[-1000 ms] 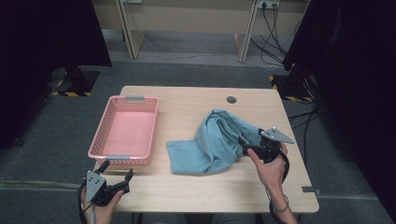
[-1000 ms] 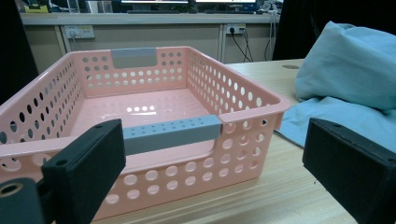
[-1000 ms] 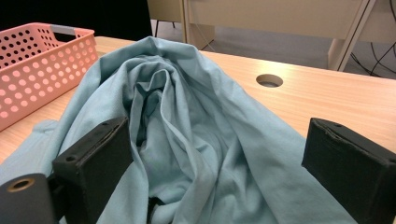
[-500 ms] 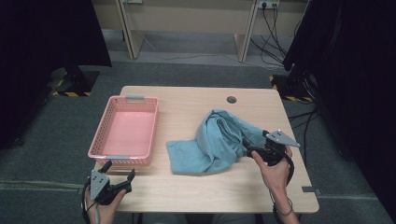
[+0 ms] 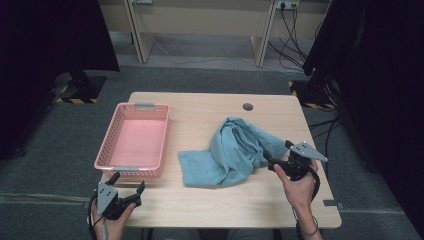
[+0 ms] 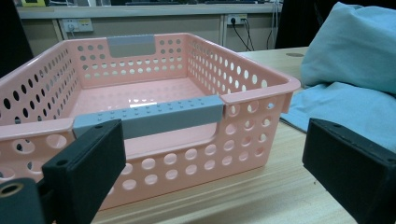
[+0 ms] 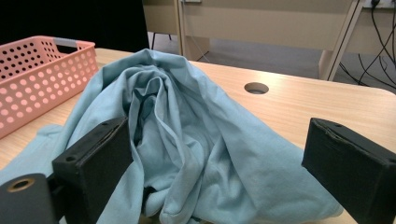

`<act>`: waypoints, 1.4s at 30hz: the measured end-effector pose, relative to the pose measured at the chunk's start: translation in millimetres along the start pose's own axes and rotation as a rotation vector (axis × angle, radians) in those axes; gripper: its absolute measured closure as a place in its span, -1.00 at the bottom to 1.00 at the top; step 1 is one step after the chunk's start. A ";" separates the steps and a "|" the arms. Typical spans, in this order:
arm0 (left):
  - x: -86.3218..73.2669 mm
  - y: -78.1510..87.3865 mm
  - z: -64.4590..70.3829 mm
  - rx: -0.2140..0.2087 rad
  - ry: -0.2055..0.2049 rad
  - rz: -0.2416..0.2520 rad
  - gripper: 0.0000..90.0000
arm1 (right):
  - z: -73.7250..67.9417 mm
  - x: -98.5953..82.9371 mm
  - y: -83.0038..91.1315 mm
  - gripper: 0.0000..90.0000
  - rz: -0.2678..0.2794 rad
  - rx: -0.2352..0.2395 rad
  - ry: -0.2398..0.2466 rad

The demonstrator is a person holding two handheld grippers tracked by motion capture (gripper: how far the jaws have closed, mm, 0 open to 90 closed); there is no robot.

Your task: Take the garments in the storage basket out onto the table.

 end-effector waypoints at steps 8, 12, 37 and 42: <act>-0.2 0.6 -0.4 0.000 0.007 0.005 -0.89 | -0.3 -0.9 8.0 -0.83 0.009 -0.002 0.013; -0.1 0.5 -0.6 0.000 0.010 0.005 -0.89 | -0.2 -0.3 13.2 -0.86 0.017 -0.005 0.016; -0.1 0.3 -0.7 0.006 0.012 0.003 -0.89 | 8.4 -8.2 37.3 -0.88 0.041 -0.007 0.009; -0.1 0.4 -0.7 0.005 0.014 0.005 -0.89 | 9.5 -8.9 41.2 -0.89 0.046 -0.012 0.009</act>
Point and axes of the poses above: each handheld gripper's, and its own axes: y roughly backward along the jaws, x roughly out of its top, z roughly to its right, the point moved 4 cm from there along -y, roughly forward along the jaws, and after that the axes turned 12 degrees about -z, right-handed, at the moved point
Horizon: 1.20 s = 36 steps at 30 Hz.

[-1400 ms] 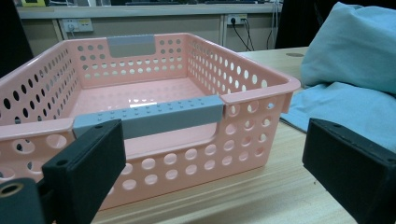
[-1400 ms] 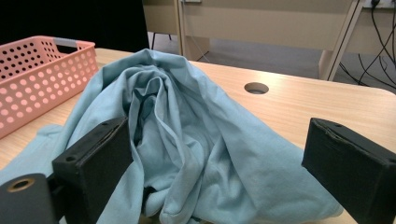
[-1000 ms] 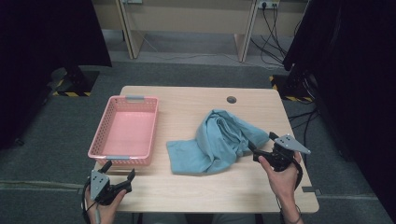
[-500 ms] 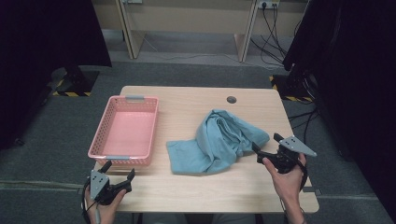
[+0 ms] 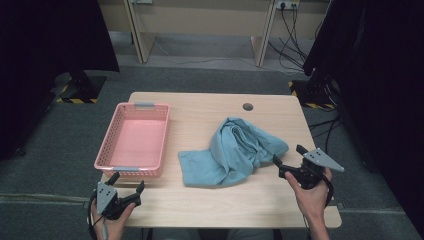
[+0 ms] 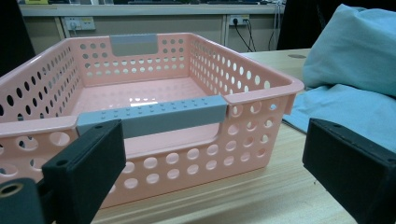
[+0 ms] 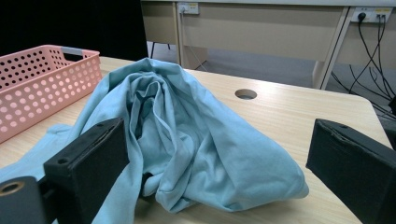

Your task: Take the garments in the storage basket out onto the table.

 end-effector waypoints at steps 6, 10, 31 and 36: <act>0.0 0.1 0.1 0.001 -0.001 0.001 -0.89 | 3.5 -1.4 6.5 -0.89 0.005 -0.006 -0.001; 0.0 0.1 0.0 0.001 -0.001 0.000 -0.89 | 7.0 -4.0 12.2 -0.89 0.008 -0.012 -0.003; 0.0 0.2 -0.1 0.001 0.001 0.002 -0.89 | 15.6 -16.7 33.3 -0.91 0.023 -0.026 -0.010; 0.0 0.1 -0.3 0.000 0.003 0.002 -0.89 | 17.6 -21.5 36.5 -0.91 0.020 -0.030 -0.015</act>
Point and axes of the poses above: each handheld gripper's, and its own axes: y roughly backward along the jaws, x roughly out of its top, z roughly to its right, the point moved 4 cm from there along -y, roughly forward along the jaws, and after that the axes turned 12 degrees about -z, right-handed, at the moved point
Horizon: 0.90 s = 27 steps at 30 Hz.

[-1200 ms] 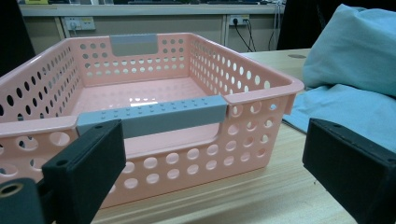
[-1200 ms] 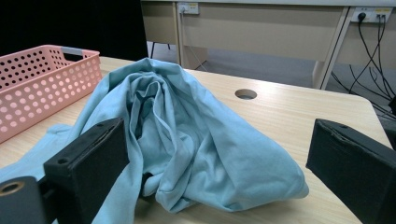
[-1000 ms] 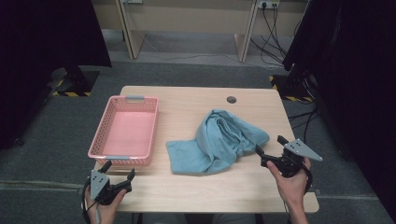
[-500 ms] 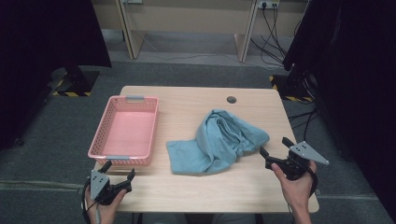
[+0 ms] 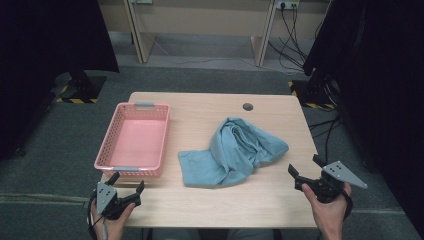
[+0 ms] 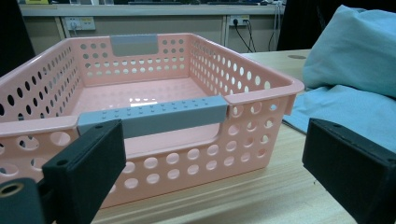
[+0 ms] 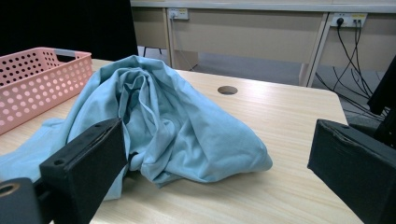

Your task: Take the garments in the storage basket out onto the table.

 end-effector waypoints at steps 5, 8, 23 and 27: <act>0.0 0.1 0.3 0.001 -0.003 0.000 -0.89 | 0.1 -6.8 3.0 -0.91 0.003 -0.006 -0.002; 0.0 0.1 0.2 0.001 -0.002 0.001 -0.89 | 0.6 -11.5 4.2 -0.91 -0.001 -0.005 -0.004; 0.0 0.1 0.2 0.003 -0.003 0.000 -0.89 | 5.7 -26.9 6.0 -0.92 -0.009 -0.012 -0.025; 0.0 0.0 0.4 0.004 -0.004 0.000 -0.89 | 7.1 -32.5 4.0 -0.92 -0.018 -0.014 -0.028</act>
Point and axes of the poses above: each handheld gripper's, and its own axes: y roughly backward along the jaws, x roughly out of its top, z roughly to its right, the point moved 4 cm from there along -y, roughly forward along the jaws, and after that the axes turned 12 degrees about -z, right-handed, at the moved point
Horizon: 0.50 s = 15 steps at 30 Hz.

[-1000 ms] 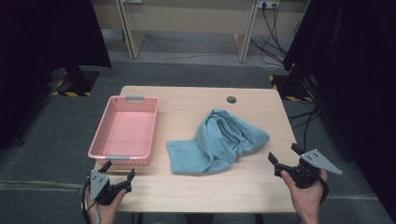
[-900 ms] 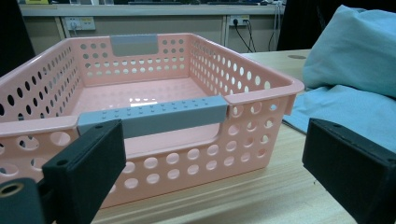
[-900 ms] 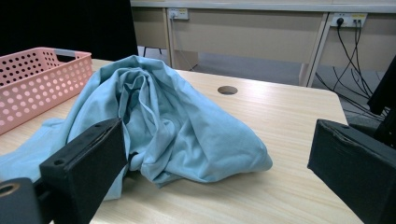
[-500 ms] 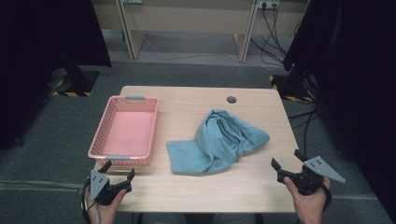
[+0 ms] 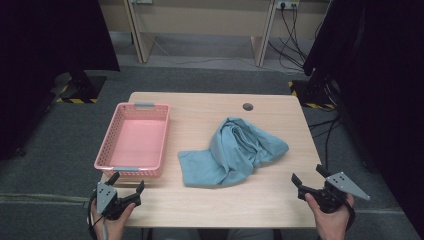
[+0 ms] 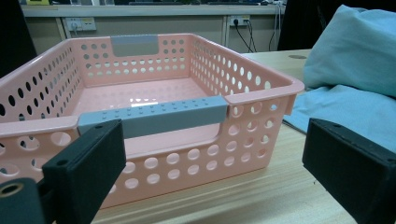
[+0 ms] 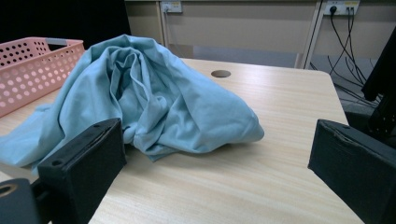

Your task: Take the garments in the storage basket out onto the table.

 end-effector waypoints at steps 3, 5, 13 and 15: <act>0.0 0.1 0.0 0.000 -0.001 0.000 -0.89 | 1.4 -3.7 -1.6 -0.92 -0.004 -0.001 -0.005; 0.0 0.0 -0.1 0.001 0.001 0.000 -0.89 | 2.1 -5.6 -2.7 -0.92 -0.007 -0.001 -0.005; 0.0 0.0 0.1 0.003 0.000 0.000 -0.89 | 4.8 -12.5 -6.4 -0.92 -0.013 0.000 -0.014; 0.0 -0.1 0.0 0.003 0.000 -0.001 -0.89 | 5.1 -13.4 -7.0 -0.92 -0.014 -0.003 -0.015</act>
Point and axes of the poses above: each handheld gripper's, and its own axes: y roughly backward along the jaws, x roughly out of its top, z roughly to its right, the point moved 4 cm from there along -y, roughly forward along the jaws, and after that the axes turned 12 degrees about -z, right-handed, at the moved point
